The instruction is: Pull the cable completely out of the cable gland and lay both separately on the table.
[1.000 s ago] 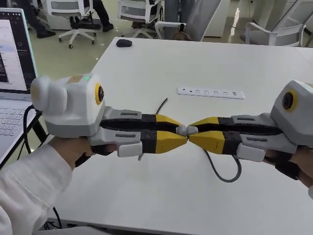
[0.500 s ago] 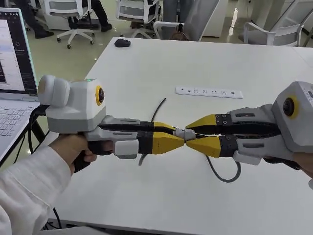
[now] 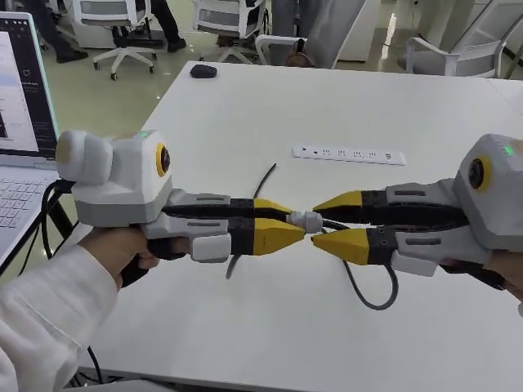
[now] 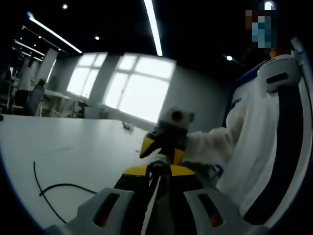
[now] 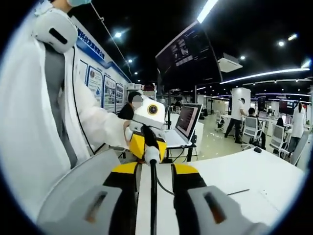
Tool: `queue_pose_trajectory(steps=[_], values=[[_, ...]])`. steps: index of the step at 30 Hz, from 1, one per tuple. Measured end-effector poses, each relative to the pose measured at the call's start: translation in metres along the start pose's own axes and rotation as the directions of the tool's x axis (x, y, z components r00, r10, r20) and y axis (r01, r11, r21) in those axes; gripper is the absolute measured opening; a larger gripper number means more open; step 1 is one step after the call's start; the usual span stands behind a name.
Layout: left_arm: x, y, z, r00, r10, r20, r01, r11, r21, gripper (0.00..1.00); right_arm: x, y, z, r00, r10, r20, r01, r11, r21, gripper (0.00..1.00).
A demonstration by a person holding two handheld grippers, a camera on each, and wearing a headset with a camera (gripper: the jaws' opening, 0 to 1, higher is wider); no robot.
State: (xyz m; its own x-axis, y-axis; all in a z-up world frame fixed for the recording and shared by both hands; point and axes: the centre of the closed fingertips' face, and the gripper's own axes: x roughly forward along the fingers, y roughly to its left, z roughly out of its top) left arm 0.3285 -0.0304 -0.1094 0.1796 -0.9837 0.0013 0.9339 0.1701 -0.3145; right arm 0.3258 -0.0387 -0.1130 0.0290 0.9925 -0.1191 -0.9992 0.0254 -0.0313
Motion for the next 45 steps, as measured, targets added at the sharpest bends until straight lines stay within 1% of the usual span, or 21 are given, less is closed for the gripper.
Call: queue_pose_trajectory(steps=[1,5,9,11,13,16,17,19,20,21,23,26,27,28,32,34,36,37,40,41,45], values=[[-0.001,0.0,0.001,1.0,0.003,-0.001,-0.003,1.0,0.012,0.15,-0.002,-0.001,-0.001,1.0,-0.007,-0.004,0.007,1.0,-0.002,0.27],[-0.001,0.0,0.0,0.9999,0.011,-0.008,-0.01,0.998,0.064,0.15,-0.006,-0.001,-0.009,0.9985,-0.008,-0.054,0.009,1.0,0.02,0.08],[0.002,0.002,0.0,0.9997,0.024,-0.008,-0.023,0.995,0.093,0.15,-0.005,0.001,-0.009,0.9985,-0.015,-0.053,0.016,1.0,0.021,0.03],[0.002,0.004,0.0,0.9995,0.03,-0.006,-0.029,0.994,0.106,0.16,-0.005,-0.002,-0.01,0.9978,-0.039,-0.054,0.04,0.999,0.021,0.03],[0.005,0.003,-0.001,0.9995,0.031,-0.011,-0.029,0.992,0.123,0.16,-0.007,0.001,-0.011,0.9978,-0.029,-0.059,0.033,0.998,0.053,0.03],[0.01,-0.001,-0.004,0.9987,0.029,-0.042,-0.021,0.984,0.175,0.16,-0.005,0.004,-0.012,0.9971,-0.037,-0.067,0.04,0.998,0.04,0.03],[0.012,-0.003,-0.005,0.9986,0.024,-0.048,-0.015,0.983,0.181,0.16,-0.005,0.006,-0.011,0.997,-0.039,-0.067,0.042,0.999,0.035,0.03],[0.013,0.0,-0.002,0.9984,0.04,-0.041,-0.031,0.977,0.212,0.16,-0.005,0.003,-0.008,0.996,-0.072,-0.052,0.071,0.997,-0.034,0.02],[0.012,-0.001,-0.002,0.9985,0.037,-0.04,-0.028,0.978,0.205,0.16,-0.005,0.003,-0.008,0.996,-0.077,-0.046,0.075,0.996,-0.037,0.02],[0.012,-0.001,0.001,0.9993,0.029,-0.024,-0.024,0.98,0.199,0.17,-0.007,0.005,-0.004,0.9971,-0.072,-0.025,0.071,0.997,-0.014,0.02],[0.012,-0.002,0.005,0.9998,0.018,-0.004,-0.017,0.983,0.184,0.19,-0.01,0.006,0.002,0.9973,-0.073,0.009,0.073,0.997,-0.005,0.02],[0.015,-0.004,0.007,0.9999,0.009,0.01,-0.011,0.98,0.2,0.3,-0.012,0.009,0.005,0.9972,-0.072,0.02,0.072,0.997,-0.011,0.02],[0.017,-0.004,0.007,0.9999,0.007,0.012,-0.009,0.98,0.197,0.32,-0.012,0.01,0.006,0.9971,-0.073,0.02,0.073,0.997,-0.017,0.02],[0.018,-0.004,0.007,0.9999,0.0,0.016,-0.003,0.981,0.194,0.3,-0.012,0.011,0.006,0.997,-0.075,0.019,0.076,0.997,-0.02,0.02],[0.025,-0.009,0.007,0.9981,-0.057,0.026,0.052,0.984,0.169,0.22,-0.015,0.012,0.006,0.9951,-0.094,0.029,0.095,0.995,-0.014,0.02],[0.028,-0.008,0.008,0.9976,-0.063,0.028,0.057,0.984,0.166,0.2,-0.016,0.012,0.006,0.9942,-0.103,0.033,0.103,0.995,-0.005,0.02],[0.031,-0.011,0.008,0.9958,-0.089,0.022,0.084,0.983,0.16,0.17,-0.019,0.011,0.005,0.993,-0.114,0.031,0.114,0.994,-0.001,0.02],[0.032,-0.012,0.008,0.9951,-0.097,0.018,0.093,0.985,0.142,0.17,-0.02,0.011,0.005,0.9931,-0.113,0.032,0.113,0.994,0.002,0.02],[0.035,-0.01,0.006,0.9958,-0.091,0.009,0.089,0.988,0.127,0.17,-0.022,0.009,0.002,0.9916,-0.127,0.026,0.126,0.992,0.007,0.02],[0.035,-0.009,0.005,0.996,-0.089,0.006,0.088,0.99,0.109,0.16,-0.023,0.008,0.0,0.9915,-0.129,0.017,0.129,0.992,0.005,0.02],[0.034,-0.008,0.0,0.9969,-0.079,-0.005,0.079,0.991,0.106,0.16,-0.024,0.006,-0.009,0.9922,-0.124,-0.014,0.124,0.992,-0.003,0.02]])
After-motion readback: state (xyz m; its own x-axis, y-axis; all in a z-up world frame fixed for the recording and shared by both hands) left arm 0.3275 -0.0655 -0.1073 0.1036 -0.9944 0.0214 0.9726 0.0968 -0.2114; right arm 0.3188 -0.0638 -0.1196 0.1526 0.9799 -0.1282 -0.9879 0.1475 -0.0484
